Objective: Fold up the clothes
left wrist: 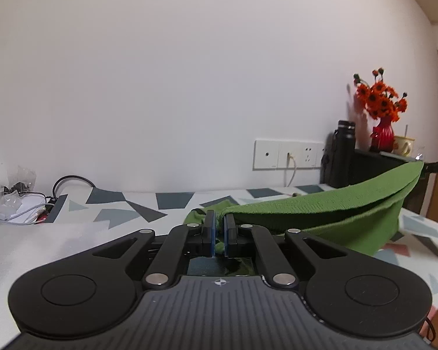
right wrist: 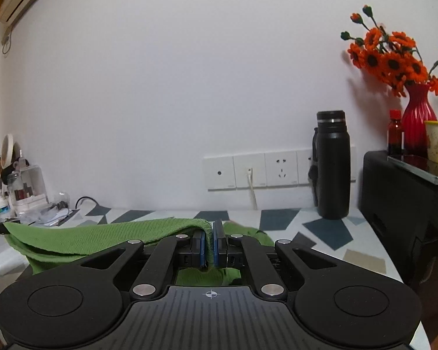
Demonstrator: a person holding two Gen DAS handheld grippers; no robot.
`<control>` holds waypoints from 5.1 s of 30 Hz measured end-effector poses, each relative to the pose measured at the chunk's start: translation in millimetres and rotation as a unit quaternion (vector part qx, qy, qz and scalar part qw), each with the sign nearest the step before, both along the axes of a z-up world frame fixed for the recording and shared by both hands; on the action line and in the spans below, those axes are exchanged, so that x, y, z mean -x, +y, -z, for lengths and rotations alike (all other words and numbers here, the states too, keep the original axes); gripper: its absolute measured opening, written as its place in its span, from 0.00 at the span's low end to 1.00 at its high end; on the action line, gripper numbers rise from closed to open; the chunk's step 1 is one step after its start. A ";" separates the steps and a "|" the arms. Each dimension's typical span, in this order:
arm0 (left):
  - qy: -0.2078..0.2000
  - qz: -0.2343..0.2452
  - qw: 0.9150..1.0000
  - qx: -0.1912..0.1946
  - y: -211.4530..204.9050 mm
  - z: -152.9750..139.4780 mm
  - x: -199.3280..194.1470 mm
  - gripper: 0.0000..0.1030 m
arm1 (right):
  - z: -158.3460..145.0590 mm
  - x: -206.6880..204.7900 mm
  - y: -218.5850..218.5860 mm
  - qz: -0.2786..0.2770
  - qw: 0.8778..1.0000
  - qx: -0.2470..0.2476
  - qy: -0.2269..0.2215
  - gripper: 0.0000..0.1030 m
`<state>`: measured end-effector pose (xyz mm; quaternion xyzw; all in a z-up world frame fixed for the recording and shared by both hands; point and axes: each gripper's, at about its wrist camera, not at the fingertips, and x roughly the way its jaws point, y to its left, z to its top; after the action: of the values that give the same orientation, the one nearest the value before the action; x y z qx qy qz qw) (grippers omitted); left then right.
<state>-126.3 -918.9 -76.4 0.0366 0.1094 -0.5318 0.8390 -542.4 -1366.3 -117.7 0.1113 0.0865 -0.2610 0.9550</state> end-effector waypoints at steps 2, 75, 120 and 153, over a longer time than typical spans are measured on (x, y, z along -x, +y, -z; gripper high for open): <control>0.000 0.003 1.000 0.001 1.7 -2.6 3.4 0.05 | -0.7 1.3 -0.9 0.000 1.000 -0.008 0.006 0.05; 0.092 0.047 0.957 -0.272 -324.6 63.3 -132.7 0.37 | 55.8 -272.3 -177.6 -0.003 0.968 -0.059 0.244 0.52; 0.067 0.046 0.982 -0.168 -276.6 61.6 -146.9 0.67 | 80.6 -350.7 -173.9 -0.050 0.938 0.019 0.343 0.79; 0.038 0.077 0.959 -0.269 -414.4 49.9 -78.3 0.85 | 100.6 -209.7 -163.9 0.069 0.971 -0.101 0.207 0.99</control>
<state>-48.0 -1333.2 -126.3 0.2491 0.2771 -0.5470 0.7496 -332.7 -1530.1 -218.3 0.1567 0.3005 -0.3335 0.8797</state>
